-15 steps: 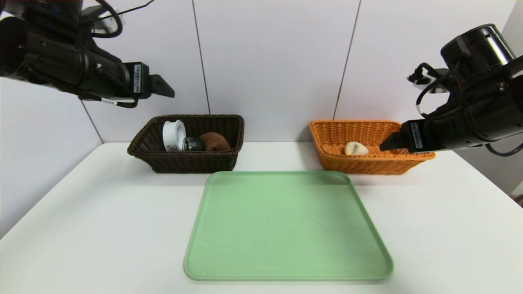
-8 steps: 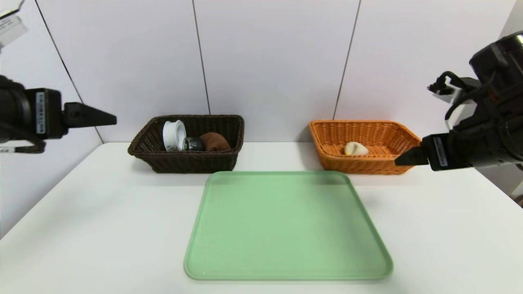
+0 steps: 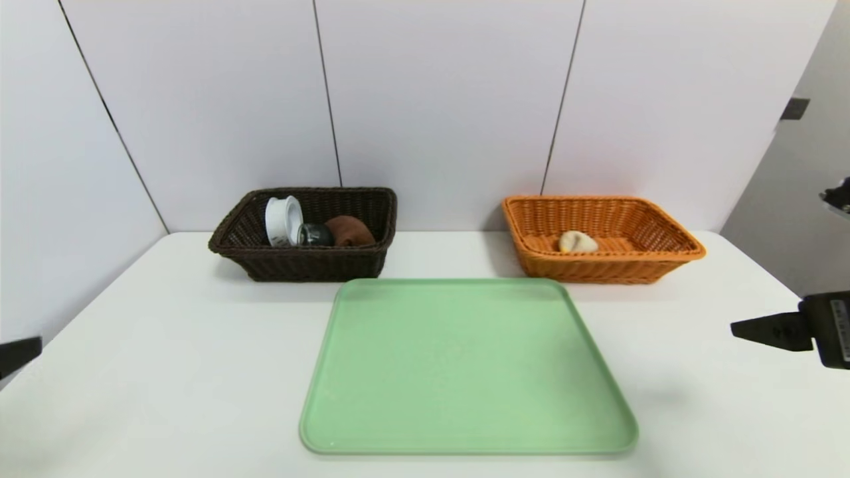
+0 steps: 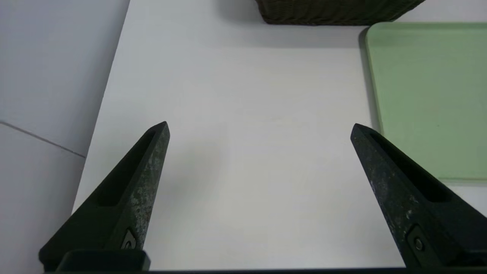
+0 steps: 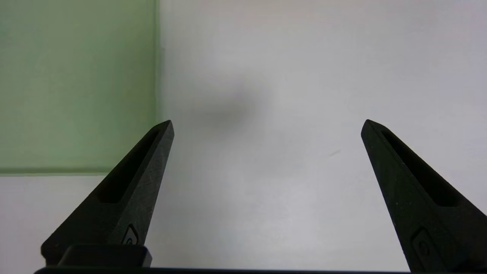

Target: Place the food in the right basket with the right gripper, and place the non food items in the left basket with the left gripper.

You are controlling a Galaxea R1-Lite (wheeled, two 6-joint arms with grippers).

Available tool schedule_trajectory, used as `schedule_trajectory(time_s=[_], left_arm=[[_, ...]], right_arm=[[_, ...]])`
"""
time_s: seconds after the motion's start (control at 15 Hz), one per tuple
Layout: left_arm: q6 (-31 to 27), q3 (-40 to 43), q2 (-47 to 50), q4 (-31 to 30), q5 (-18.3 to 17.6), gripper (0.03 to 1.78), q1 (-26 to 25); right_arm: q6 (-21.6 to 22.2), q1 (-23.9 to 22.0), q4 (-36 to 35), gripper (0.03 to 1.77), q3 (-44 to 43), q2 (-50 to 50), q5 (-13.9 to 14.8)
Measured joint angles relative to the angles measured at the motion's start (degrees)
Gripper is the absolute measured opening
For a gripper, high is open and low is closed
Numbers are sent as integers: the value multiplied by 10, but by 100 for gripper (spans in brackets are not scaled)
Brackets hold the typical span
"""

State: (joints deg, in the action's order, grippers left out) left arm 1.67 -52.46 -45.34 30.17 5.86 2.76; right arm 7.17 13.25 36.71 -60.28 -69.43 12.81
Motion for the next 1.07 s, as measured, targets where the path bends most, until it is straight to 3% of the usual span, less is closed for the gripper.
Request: schedule_trajectory(time_s=[0.33, 0.8, 1.07], left_arm=[[-2, 96, 129, 31, -3, 169, -14], [-10, 158, 282, 97, -3, 169, -18], [-10, 178, 351, 104, -4, 169, -26]], right_arm=[[2, -72, -38, 170, 83, 123, 13], [-2, -99, -50, 170, 215, 356, 26], [-11, -122, -51, 170, 279, 492, 27]])
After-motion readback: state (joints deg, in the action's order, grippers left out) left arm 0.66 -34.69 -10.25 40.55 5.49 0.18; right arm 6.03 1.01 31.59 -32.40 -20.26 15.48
